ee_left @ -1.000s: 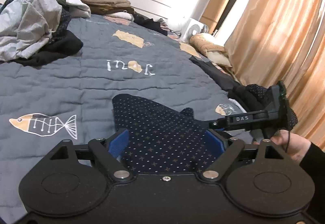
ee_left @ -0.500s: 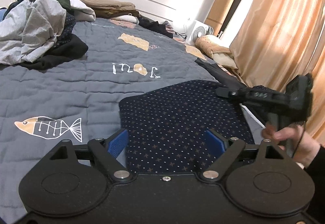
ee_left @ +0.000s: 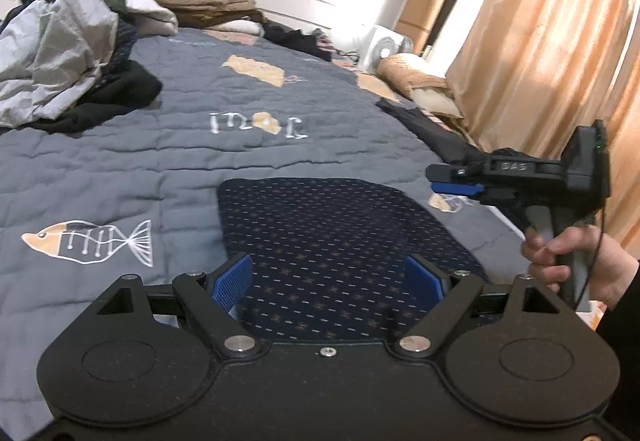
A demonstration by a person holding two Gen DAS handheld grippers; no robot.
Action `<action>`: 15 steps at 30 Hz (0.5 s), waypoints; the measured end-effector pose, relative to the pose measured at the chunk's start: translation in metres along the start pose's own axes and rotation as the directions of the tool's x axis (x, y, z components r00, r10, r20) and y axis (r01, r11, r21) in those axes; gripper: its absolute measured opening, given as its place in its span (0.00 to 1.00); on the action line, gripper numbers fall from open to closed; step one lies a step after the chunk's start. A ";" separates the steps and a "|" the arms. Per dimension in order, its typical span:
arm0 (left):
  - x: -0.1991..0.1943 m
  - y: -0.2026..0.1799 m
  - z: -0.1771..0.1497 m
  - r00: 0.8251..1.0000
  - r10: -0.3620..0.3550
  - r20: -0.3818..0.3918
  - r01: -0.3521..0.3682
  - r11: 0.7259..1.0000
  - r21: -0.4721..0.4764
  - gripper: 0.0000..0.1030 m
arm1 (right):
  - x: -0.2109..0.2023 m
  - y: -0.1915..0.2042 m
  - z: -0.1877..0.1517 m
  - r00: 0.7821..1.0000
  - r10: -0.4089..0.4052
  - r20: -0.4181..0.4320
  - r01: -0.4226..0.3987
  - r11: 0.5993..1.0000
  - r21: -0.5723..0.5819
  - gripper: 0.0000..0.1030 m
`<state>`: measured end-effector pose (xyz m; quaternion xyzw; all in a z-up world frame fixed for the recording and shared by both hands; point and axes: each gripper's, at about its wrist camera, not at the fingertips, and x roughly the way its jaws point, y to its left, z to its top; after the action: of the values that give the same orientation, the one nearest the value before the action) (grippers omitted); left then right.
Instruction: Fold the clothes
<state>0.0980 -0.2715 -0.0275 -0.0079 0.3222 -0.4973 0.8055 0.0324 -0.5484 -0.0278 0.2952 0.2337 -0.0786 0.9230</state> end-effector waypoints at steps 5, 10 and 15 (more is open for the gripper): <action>-0.002 -0.019 0.004 0.997 -0.078 0.010 0.078 0.997 -0.019 0.80 | -0.049 0.017 -0.030 1.000 -0.008 -0.018 0.007 0.999 -0.050 0.41; 0.011 -0.042 0.010 0.989 -0.145 0.002 0.145 0.987 -0.063 0.80 | -0.094 0.034 -0.075 1.000 -0.009 -0.030 0.005 0.994 -0.111 0.42; 0.042 -0.070 0.008 0.985 -0.153 -0.074 0.149 0.987 -0.064 0.78 | -0.114 0.048 -0.111 0.999 -0.017 -0.040 0.010 0.984 -0.176 0.42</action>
<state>0.0594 -0.3430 -0.0192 -0.0360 0.3666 -0.5473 0.7515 -0.0972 -0.4434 -0.0285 0.2127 0.2608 -0.0580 0.9399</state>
